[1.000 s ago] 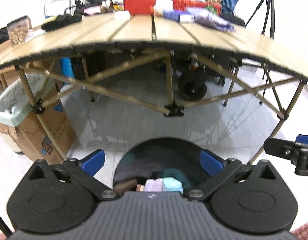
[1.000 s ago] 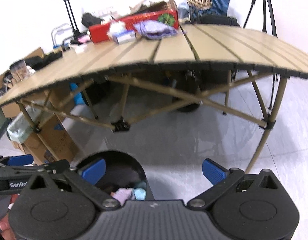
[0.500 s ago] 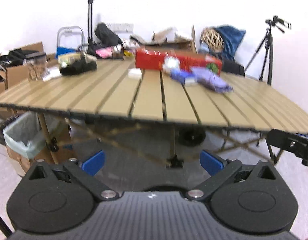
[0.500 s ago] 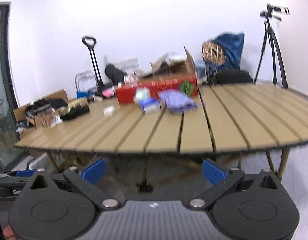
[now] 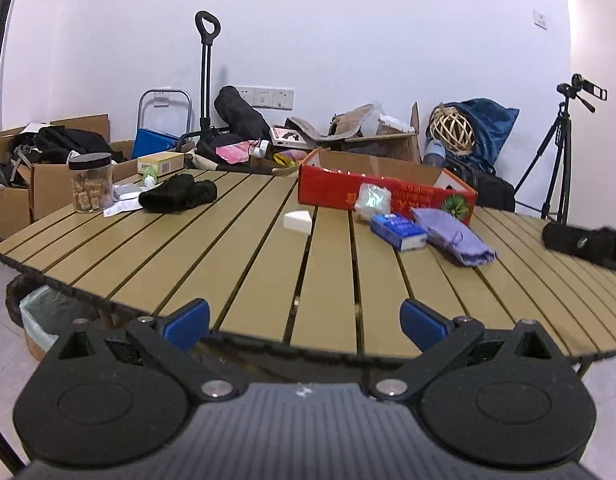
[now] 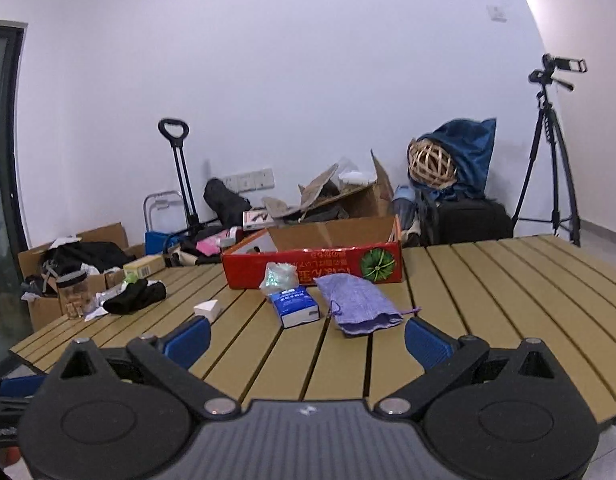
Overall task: Collect trash
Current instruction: 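Close the right gripper on the lavender drawstring pouch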
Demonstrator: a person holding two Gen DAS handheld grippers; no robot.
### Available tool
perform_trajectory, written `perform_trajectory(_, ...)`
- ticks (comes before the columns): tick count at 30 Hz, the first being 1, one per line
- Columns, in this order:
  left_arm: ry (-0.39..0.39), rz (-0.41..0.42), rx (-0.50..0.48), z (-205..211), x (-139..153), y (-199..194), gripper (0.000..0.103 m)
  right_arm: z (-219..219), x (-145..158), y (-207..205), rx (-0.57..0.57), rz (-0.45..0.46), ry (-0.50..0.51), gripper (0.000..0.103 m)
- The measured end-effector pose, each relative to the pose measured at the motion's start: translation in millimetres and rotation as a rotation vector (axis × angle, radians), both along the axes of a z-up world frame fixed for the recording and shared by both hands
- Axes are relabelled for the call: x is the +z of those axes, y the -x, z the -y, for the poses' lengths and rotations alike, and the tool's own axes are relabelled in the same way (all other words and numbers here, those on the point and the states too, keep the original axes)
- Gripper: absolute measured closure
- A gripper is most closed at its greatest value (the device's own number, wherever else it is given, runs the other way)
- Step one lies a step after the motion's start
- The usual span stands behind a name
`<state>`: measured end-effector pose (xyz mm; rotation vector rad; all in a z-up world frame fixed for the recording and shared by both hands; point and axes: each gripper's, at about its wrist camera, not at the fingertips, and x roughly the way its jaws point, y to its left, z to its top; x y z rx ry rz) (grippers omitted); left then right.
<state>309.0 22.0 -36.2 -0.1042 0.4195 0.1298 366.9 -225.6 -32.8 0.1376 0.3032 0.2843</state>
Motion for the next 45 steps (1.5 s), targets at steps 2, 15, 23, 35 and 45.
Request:
perform_trajectory(2, 0.001, 0.002, 0.0, -1.1, 0.9, -11.3, 0.0, -4.5, -1.5, -15.9, -0.008, -0.013, 0.016, 0.0)
perform_trajectory(15, 0.024, -0.02, -0.008, -15.8, 8.4, -89.2, 0.0, -20.0, -21.3, -122.8, -0.055, -0.15, 0.085, 0.0)
perform_trajectory(23, -0.008, -0.026, -0.006, -14.8, 8.0, -134.6, 0.0, -18.7, -38.6, -178.2, -0.074, -0.254, 0.076, 0.0)
perform_trajectory(35, -0.008, -0.083, -0.058, 4.8, -9.6, -178.3, 0.0, -20.5, -51.7, -224.1, -0.069, -0.351, 0.02, 0.0)
perform_trajectory(45, 0.006, -0.085, -0.073, 14.1, -10.0, -176.8, 0.0, -26.4, -58.3, -234.5, -0.107, -0.37, 0.093, 0.005)
